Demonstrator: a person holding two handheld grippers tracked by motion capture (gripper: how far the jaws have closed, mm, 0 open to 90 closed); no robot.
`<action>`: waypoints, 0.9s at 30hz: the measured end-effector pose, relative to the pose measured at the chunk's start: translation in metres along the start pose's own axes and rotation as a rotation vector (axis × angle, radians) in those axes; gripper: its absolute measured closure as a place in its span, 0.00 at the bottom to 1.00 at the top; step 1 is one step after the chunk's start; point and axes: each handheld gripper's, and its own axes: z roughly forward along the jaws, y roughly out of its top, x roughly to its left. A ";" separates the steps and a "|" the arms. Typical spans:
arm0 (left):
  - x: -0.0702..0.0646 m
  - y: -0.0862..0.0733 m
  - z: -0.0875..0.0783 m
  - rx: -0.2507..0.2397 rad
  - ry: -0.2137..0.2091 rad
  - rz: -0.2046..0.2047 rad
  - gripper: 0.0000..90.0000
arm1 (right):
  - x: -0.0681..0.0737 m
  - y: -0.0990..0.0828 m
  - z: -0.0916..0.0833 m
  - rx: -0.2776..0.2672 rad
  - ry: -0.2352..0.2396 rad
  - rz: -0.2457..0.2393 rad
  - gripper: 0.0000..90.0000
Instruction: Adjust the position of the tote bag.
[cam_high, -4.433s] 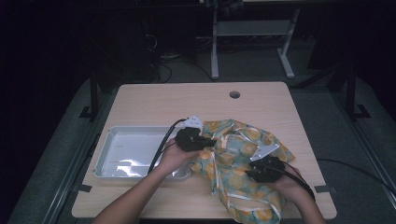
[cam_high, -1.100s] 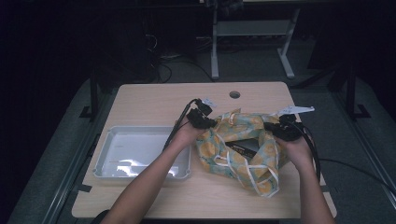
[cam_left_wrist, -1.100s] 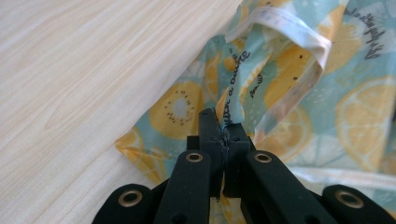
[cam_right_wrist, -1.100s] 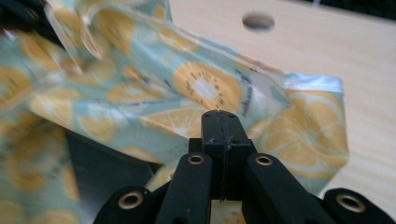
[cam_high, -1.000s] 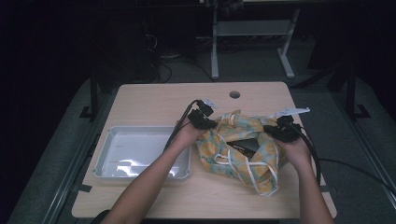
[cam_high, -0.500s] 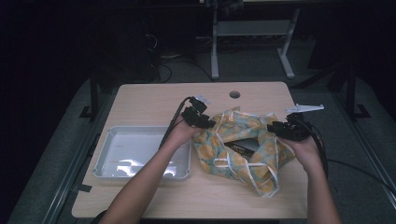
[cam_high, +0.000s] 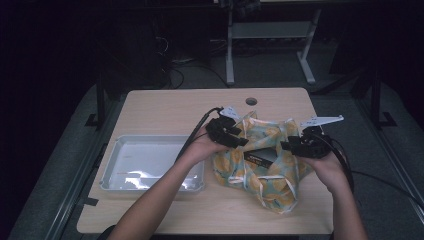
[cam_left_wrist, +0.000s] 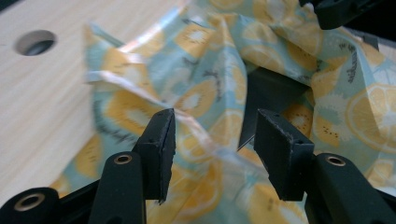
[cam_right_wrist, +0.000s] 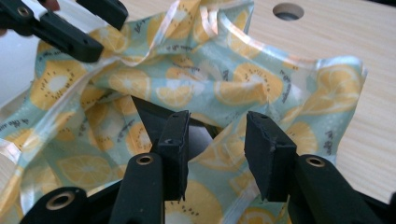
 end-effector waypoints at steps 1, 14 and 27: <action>-0.002 0.001 0.005 0.008 0.001 0.005 0.53 | 0.000 -0.001 0.001 0.007 0.002 0.006 0.66; -0.011 0.001 0.031 0.120 0.064 0.104 0.72 | -0.002 -0.007 0.006 0.025 -0.008 0.006 0.61; 0.001 0.002 0.023 0.059 0.021 0.039 1.00 | 0.002 -0.007 0.007 0.038 -0.009 -0.009 0.61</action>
